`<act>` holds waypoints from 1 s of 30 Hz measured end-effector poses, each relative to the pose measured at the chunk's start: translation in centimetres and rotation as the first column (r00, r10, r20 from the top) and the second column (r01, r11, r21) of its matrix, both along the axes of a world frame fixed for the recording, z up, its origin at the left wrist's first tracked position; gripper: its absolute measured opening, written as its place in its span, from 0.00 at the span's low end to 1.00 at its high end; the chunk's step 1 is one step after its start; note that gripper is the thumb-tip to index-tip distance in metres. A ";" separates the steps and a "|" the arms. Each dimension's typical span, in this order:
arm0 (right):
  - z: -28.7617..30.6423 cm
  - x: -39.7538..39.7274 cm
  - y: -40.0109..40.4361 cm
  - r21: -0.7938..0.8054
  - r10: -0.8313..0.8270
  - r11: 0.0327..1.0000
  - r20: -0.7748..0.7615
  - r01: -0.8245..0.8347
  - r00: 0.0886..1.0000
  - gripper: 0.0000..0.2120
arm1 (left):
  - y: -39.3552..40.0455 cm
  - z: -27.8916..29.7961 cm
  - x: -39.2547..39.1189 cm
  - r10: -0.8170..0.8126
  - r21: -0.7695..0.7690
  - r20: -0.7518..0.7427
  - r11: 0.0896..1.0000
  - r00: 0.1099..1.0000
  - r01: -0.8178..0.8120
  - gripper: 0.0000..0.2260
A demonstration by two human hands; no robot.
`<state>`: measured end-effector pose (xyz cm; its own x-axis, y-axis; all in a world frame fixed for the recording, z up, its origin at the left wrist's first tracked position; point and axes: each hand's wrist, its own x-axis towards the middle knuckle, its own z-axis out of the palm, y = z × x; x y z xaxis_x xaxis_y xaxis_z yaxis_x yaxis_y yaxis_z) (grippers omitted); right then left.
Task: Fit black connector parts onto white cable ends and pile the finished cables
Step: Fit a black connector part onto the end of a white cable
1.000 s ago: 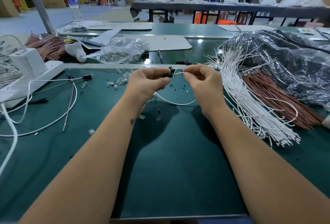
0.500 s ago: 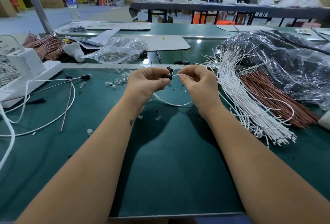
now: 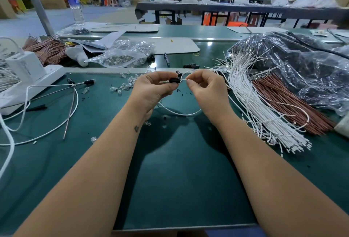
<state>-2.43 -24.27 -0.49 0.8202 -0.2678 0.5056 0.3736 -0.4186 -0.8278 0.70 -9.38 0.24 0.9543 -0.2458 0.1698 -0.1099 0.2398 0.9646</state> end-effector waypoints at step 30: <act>-0.2 -0.4 0.9 -0.317 -0.192 0.929 0.025 0.190 0.981 0.06 | -0.2 -0.1 -0.2 0.087 0.276 0.154 0.953 0.984 -0.128 0.09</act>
